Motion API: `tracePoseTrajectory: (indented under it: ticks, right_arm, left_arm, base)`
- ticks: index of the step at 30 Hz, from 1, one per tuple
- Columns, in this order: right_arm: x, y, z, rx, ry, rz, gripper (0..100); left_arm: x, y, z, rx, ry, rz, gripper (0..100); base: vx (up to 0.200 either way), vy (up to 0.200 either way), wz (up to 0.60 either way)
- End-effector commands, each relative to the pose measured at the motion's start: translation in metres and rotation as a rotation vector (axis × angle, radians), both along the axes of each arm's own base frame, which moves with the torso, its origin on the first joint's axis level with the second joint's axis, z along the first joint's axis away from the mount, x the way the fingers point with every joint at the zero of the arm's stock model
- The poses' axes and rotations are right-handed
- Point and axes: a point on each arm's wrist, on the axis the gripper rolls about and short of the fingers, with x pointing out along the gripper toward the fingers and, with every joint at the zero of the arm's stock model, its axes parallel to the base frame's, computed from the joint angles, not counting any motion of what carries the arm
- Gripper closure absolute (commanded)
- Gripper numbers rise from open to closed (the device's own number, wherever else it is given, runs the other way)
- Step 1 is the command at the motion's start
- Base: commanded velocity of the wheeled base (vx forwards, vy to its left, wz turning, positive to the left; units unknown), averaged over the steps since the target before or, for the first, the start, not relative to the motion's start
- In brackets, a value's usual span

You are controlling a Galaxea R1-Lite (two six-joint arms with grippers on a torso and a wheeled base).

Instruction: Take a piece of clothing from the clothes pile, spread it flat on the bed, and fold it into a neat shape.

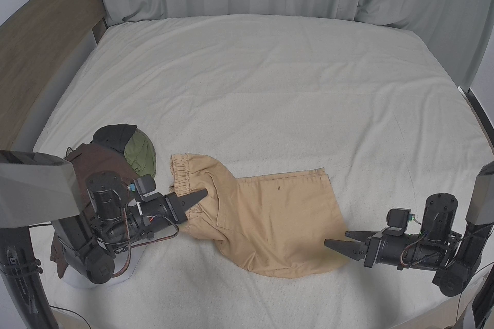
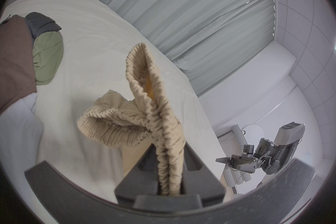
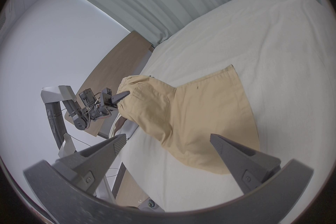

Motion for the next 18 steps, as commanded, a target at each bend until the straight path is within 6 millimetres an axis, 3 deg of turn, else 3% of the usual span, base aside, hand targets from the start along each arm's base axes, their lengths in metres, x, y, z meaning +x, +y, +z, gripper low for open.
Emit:
tracePoseTrajectory:
  ticks: [1, 18]
  right_arm:
    - [0.003, 0.000, 0.006, 0.014, -0.034, -0.004, 0]
    - [0.010, -0.004, 0.020, 0.039, -0.105, -0.031, 0]
  left_arm:
    - [-0.002, -0.013, -0.004, 0.001, 0.008, -0.035, 100]
    - [-0.005, -0.051, 0.005, -0.133, 0.076, -0.129, 100]
  base:
    - [0.000, 0.000, 0.00]
    - [0.000, 0.000, 0.00]
